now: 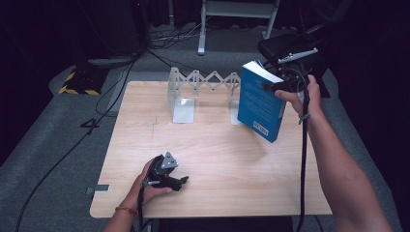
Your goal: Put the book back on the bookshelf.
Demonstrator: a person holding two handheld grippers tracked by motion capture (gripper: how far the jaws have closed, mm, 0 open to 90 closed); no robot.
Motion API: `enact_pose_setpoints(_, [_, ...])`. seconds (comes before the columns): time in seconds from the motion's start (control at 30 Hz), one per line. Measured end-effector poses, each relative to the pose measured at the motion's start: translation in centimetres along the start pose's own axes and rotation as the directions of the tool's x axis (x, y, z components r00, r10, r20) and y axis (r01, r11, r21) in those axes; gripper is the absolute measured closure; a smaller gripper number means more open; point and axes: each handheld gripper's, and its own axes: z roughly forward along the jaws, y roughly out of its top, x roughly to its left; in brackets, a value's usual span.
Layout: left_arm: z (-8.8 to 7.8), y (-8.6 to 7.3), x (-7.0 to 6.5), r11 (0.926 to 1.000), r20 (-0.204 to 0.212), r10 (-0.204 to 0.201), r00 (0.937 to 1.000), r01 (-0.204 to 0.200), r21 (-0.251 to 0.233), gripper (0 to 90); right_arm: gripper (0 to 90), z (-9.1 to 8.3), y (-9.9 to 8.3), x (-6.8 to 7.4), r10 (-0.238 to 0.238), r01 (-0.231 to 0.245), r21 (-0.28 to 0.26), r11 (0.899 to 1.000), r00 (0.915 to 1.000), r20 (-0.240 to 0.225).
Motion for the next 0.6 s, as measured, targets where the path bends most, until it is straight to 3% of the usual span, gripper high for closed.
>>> enact_pose_setpoints(0.33, [0.0,0.0,0.0,1.0,0.003,0.001,1.0,-0.001,0.001,17.6,61.2,1.8,1.6,-0.9,0.048,-0.047,-0.01,0.999,0.9987,0.018])
enact_pose_setpoints(0.6, [0.0,0.0,0.0,1.0,0.012,0.009,0.9999,-0.009,0.002,17.2,61.1,3.9,2.5,-0.4,0.066,-0.065,-0.024,0.998,0.9961,0.058])
